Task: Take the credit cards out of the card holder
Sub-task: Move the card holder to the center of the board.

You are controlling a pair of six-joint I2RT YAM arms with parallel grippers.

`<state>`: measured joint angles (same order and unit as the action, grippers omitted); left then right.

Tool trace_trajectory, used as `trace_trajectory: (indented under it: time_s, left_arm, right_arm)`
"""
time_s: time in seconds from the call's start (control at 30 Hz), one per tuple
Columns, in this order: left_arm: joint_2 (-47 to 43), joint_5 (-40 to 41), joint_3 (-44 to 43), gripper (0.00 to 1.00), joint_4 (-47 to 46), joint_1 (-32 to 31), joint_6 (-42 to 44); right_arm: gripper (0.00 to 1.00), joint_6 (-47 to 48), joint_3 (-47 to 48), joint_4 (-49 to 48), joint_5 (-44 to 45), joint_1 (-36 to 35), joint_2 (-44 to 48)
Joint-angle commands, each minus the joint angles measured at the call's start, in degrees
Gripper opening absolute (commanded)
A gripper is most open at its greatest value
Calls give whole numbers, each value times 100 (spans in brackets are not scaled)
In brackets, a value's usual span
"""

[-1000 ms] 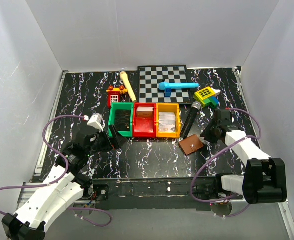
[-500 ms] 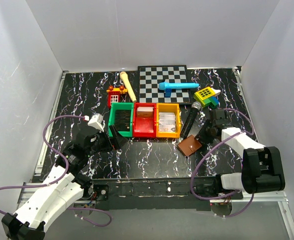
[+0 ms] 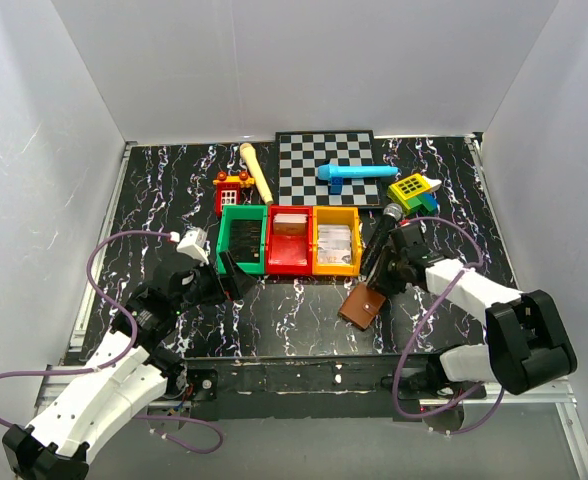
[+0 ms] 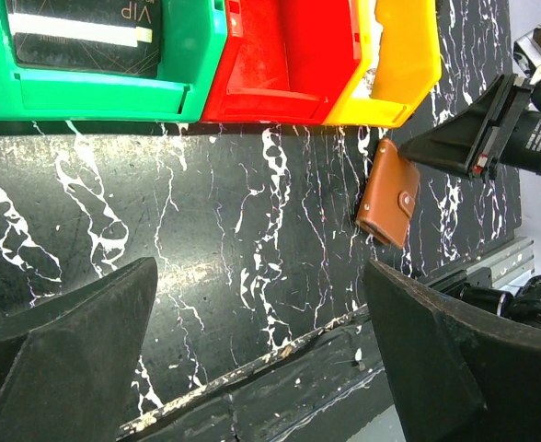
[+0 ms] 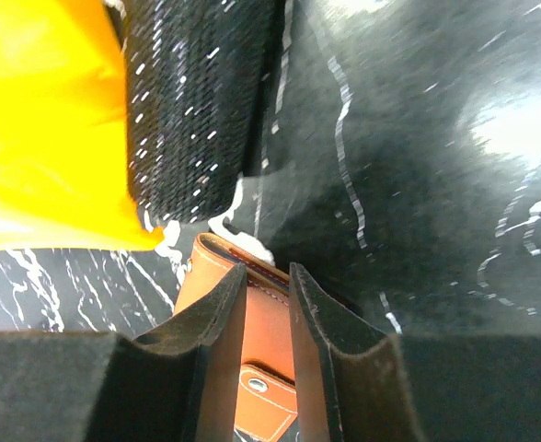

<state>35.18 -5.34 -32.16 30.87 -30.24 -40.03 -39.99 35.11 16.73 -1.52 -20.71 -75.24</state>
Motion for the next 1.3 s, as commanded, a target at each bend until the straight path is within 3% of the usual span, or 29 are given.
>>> trace_trajectory:
  time_s: [0.0, 0.33, 0.5, 0.67, 0.83, 1.27]
  left_arm:
    - [-55, 33, 70, 95, 24, -70, -49]
    - [-125, 7, 105, 95, 42, -123, -128]
    - [-11, -116, 61, 95, -2, -140, -67]
    - [296, -353, 96, 92, -300, -254, -31]
    - [735, -388, 44, 86, -599, -588, -40]
    - [1281, -90, 122, 83, -907, -1388, -312]
  right_arm:
    - [33, -132, -75, 278, 125, -521, 115]
    - [36, -308, 153, 813, 494, -1005, 465]
    - [55, -19, 566, 1542, 917, -988, 1432]
    - [64, -70, 357, 1992, 443, -996, 1749]
    - [66, -439, -443, 1579, -182, -1049, 2031]
    - [58, -475, -321, 1096, -621, -1532, 1171]
